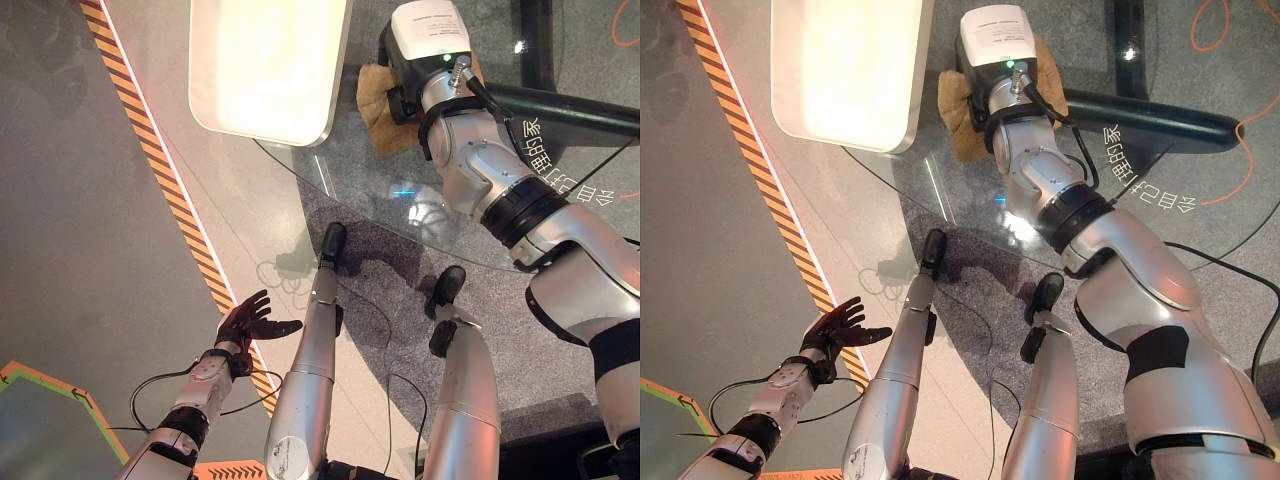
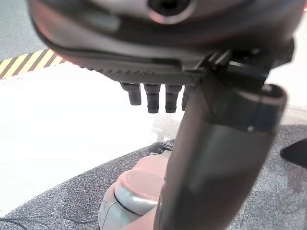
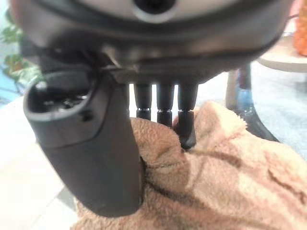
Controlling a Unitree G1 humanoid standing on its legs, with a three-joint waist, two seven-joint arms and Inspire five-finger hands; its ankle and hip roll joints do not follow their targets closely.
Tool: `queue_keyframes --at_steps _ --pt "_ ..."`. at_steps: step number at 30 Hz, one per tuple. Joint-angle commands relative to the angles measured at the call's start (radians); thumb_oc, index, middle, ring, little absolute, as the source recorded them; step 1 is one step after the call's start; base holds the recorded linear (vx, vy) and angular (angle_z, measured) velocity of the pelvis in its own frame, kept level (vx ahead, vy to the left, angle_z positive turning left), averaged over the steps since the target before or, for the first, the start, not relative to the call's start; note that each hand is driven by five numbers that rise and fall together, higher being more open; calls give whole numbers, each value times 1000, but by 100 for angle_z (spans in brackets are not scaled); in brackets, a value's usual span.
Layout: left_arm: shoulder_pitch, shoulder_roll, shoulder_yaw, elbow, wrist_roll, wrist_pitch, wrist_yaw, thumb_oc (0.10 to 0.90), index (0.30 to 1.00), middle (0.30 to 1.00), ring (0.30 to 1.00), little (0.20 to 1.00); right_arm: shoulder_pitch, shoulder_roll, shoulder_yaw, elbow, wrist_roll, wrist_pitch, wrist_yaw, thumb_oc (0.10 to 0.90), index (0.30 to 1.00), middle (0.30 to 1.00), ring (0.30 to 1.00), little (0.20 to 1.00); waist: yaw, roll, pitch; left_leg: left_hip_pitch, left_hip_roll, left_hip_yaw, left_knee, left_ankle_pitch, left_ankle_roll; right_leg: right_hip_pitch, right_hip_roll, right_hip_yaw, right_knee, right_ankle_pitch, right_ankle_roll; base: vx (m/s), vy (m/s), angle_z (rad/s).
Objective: Wipe the table with a cloth and put it in the basket.
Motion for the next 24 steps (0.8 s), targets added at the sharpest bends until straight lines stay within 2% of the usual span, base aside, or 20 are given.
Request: queue_keyframes --at_steps 1,9,24 --pt "27 86 -37 25 -19 -11 16 800 900 900 900 900 -167 -71 6 93 35 3 -170 100 300 300 300 200 22 -47 0 29 -169 93 11 -65 157 72 88 -51 -214 112 -19 -1 1 6" --pt "41 94 -62 11 -56 -14 24 800 900 900 900 900 -191 -174 -5 223 74 6 -311 100 300 300 300 200 11 -38 0 25 -169 94 15 -70 160 63 85 -47 -208 109 -20 -2 18 5" --pt "43 131 -54 18 -103 -1 -6 800 900 900 900 900 -199 -309 -11 372 133 77 -385 100 300 300 300 200 -11 -43 0 28 -158 102 12 -76 163 63 84 -38 -206 103 -21 0 5 1"
